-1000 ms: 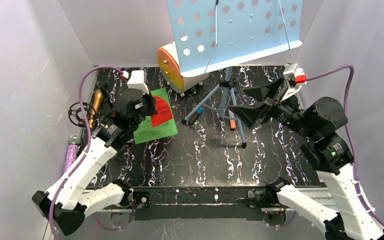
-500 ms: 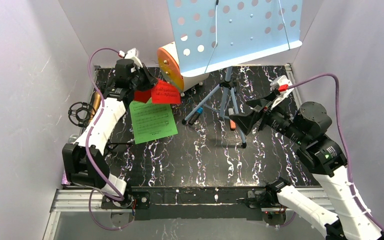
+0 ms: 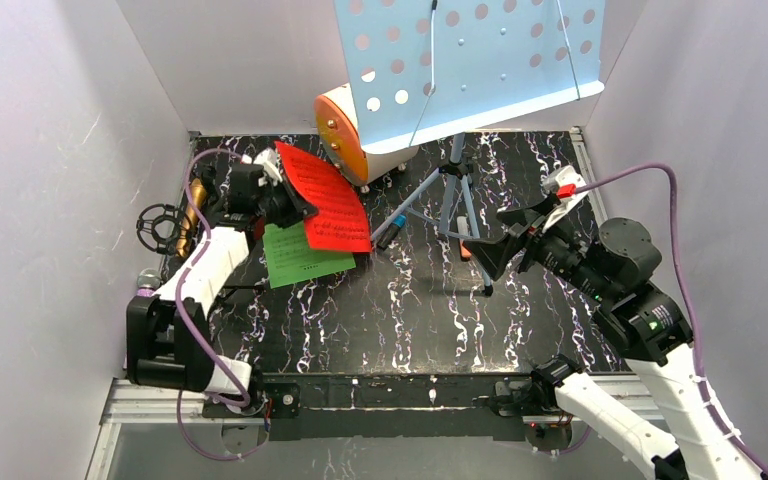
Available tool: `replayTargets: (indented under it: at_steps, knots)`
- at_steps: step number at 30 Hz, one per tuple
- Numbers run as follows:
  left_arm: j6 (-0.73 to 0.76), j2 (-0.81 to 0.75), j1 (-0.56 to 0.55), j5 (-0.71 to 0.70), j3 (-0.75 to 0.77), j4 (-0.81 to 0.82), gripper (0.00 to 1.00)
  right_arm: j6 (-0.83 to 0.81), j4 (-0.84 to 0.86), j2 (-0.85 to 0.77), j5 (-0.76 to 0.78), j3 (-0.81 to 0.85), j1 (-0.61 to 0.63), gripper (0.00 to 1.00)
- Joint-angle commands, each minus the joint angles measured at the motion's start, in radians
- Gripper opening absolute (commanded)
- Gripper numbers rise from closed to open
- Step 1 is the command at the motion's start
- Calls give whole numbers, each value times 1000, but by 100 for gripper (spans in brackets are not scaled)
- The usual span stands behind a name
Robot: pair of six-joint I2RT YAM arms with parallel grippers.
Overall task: Pack up the instrument practice props
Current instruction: Place the sheet music at the center of the board.
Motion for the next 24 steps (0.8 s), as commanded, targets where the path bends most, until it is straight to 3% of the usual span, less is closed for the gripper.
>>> replayTargets:
  at_steps: [1,9,16,24]
  knots:
    - [5,43,62,85,-64,-16,0,-13,25,-2,6,-15,-3,99]
    - [161,172,188,101,9,-184,0,-16,33,-27,12,-52,-4,99]
    - [252,236,196,3,38,-259,0,-15,35,-35,6,-64,-3,99]
    - [257,244,213,-54,13,-268,0,-13,45,-33,4,-78,-4,99]
